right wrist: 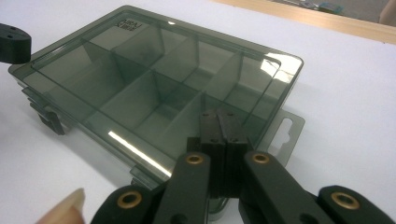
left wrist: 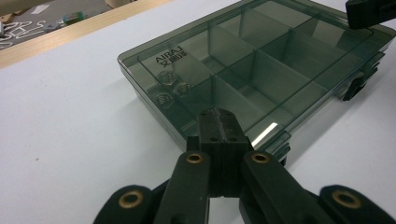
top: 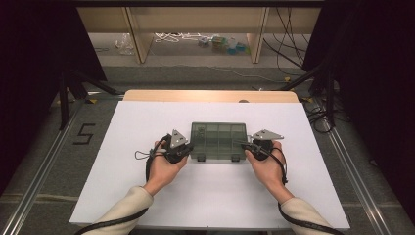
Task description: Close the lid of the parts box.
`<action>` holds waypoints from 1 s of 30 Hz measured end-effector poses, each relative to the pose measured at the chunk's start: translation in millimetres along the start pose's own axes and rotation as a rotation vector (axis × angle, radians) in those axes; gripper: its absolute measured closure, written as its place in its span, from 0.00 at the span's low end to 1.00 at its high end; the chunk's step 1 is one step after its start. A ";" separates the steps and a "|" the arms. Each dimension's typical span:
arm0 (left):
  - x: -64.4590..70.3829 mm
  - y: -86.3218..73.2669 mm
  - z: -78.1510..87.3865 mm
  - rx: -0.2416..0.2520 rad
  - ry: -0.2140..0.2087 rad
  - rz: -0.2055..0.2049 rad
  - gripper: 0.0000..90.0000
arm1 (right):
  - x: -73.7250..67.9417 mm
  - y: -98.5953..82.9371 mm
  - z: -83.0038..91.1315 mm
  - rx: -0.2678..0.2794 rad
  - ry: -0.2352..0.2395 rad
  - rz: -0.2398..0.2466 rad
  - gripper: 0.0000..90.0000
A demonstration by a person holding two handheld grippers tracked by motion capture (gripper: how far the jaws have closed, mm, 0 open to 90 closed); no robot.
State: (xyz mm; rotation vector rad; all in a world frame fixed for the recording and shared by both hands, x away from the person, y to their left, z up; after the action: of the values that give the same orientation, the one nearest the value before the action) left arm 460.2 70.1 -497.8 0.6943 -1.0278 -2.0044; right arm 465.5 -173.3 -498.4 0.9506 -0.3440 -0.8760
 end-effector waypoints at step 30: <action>-9.7 4.5 71.2 0.233 -0.080 0.003 0.32 | 2.6 -3.9 54.0 0.219 0.063 0.095 0.45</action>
State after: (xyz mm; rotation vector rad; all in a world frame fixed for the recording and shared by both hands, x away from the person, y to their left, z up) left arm 414.9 106.7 -455.3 0.7377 -1.3236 -1.9411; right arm 432.3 -206.7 -471.6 1.1526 -0.4341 -0.7303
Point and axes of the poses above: each handheld gripper's, and its own axes: z roughly backward along the jaws, y roughly out of its top, x roughly to its right, the point moved 6 cm from there along -z, roughly forward along the jaws, and after that the axes turned 7 degrees about y, right-handed, at the moved point
